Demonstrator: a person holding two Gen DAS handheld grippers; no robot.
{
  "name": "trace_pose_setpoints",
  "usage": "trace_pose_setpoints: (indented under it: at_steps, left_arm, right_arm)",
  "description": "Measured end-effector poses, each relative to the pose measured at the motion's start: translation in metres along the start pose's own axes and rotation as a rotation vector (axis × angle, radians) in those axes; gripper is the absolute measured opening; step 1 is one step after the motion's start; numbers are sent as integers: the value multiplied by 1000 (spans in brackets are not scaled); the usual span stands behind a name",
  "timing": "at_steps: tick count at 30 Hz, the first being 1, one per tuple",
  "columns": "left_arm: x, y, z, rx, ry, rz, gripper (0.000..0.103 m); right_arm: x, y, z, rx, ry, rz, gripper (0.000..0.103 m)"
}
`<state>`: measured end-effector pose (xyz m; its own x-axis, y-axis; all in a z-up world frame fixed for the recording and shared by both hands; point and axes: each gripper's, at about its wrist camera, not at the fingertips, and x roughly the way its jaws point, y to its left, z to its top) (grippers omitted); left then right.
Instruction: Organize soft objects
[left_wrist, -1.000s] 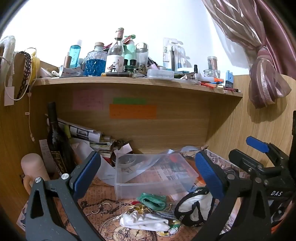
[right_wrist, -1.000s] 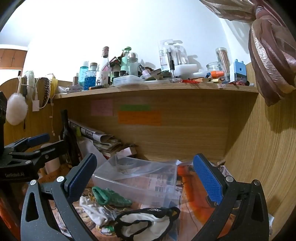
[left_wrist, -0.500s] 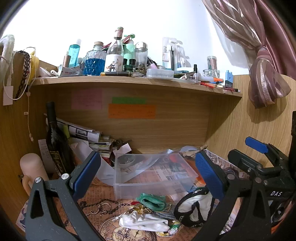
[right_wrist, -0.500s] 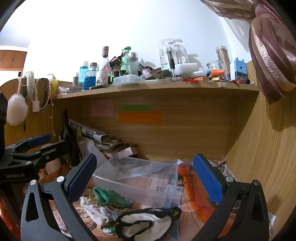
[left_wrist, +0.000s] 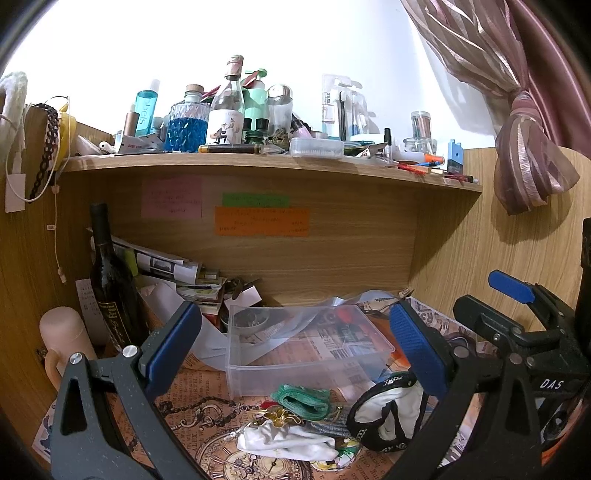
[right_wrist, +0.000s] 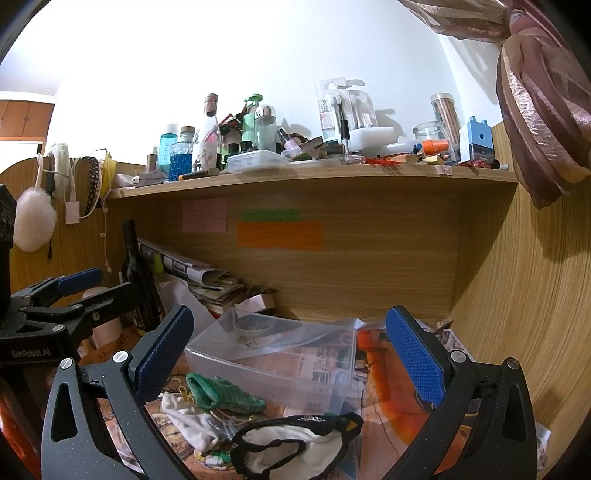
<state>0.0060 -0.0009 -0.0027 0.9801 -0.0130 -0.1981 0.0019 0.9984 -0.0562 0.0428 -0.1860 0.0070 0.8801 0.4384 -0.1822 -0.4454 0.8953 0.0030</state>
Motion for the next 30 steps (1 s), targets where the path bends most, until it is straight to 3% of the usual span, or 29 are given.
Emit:
trace_pose_setpoints:
  at_steps: [30]
  left_arm:
    - [0,0,-2,2,3,1,103]
  right_arm:
    - [-1,1,1,-2,-9,2,103]
